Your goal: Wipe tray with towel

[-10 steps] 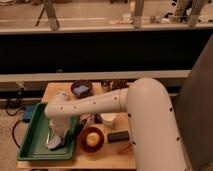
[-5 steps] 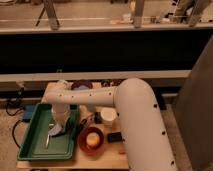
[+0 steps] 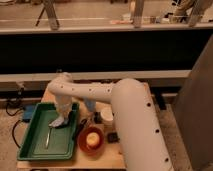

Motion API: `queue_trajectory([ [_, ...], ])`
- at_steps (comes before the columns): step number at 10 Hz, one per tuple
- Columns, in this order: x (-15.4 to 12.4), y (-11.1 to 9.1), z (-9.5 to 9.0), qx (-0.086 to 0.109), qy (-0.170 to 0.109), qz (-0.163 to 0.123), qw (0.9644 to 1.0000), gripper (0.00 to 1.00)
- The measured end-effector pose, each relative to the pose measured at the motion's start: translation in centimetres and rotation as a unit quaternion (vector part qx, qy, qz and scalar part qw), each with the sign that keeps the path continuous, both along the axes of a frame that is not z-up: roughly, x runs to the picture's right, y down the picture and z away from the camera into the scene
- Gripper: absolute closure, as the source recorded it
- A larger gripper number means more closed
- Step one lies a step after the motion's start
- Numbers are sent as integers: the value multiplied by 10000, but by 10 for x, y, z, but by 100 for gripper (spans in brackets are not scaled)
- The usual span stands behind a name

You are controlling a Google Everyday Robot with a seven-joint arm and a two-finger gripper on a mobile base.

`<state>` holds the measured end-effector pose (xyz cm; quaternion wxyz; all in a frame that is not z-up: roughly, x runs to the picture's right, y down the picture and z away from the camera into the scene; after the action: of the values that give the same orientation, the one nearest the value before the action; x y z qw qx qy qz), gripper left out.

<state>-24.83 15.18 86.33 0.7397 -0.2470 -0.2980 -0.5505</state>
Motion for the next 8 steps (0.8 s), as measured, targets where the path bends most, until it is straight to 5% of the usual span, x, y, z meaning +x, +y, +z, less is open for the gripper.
queue_trajectory([
  [5, -5, 9, -1, -46, -43, -38, 10000, 100],
  [8, -1, 39, -19, -74, -81, -133, 9999, 100],
])
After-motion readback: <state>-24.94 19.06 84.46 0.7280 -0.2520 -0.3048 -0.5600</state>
